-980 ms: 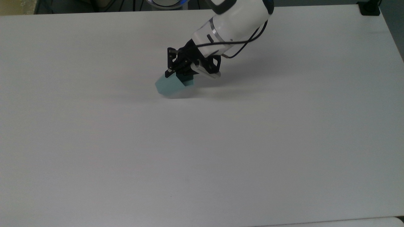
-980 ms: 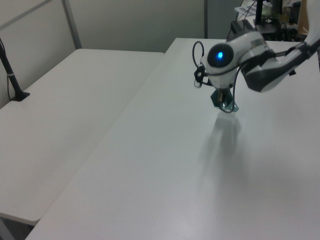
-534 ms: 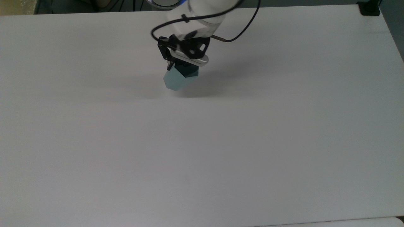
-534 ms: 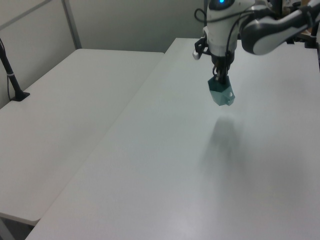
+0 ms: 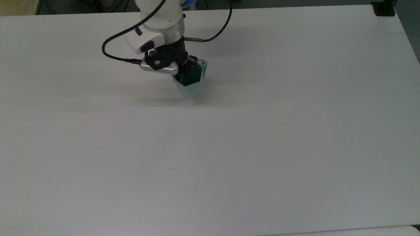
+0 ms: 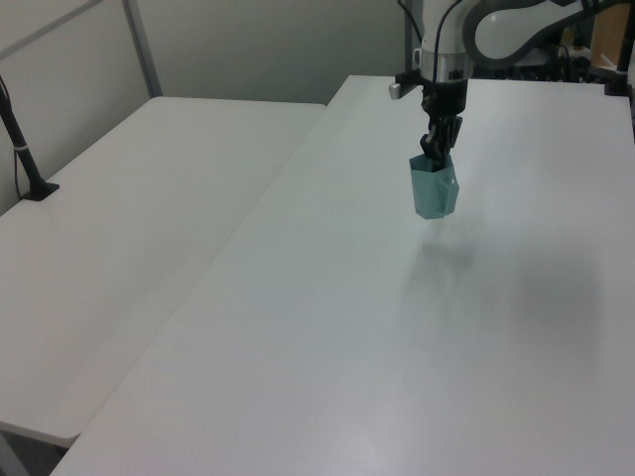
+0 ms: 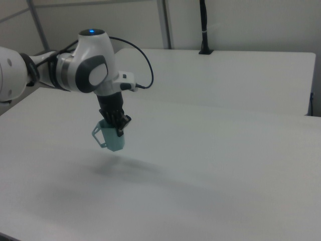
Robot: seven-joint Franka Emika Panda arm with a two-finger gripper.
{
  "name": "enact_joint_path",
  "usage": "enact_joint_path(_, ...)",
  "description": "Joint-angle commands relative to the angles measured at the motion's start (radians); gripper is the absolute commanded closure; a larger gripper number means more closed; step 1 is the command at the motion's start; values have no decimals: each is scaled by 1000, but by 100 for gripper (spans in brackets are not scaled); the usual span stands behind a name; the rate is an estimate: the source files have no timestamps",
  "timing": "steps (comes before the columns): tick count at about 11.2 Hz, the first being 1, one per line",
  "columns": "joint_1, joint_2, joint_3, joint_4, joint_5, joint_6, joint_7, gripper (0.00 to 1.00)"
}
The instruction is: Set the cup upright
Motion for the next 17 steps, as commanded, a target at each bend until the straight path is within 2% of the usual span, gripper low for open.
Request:
enact_joint_path(1,-41,-40,2,-175,72,258,-29,100)
enact_joint_path(2,-47,-37,2,-195,71,294,-31,100)
enact_joint_path(6,-47,-31,2,-194,71,278,-38,100)
enact_joint_path(7,-53,-28,2,-190,73,268,-28,92)
enact_joint_path(8,-56,-25,2,-187,73,255,-22,76)
enact_joint_path(11,-56,-22,2,-184,73,238,-20,71)
enact_joint_path(12,-56,-23,2,-184,73,236,-22,64)
enact_joint_path(13,-55,-23,2,-178,73,224,-38,35)
enact_joint_path(14,-50,-25,3,-168,54,181,-41,0)
enact_joint_path(17,-56,-42,2,-103,53,100,-37,0)
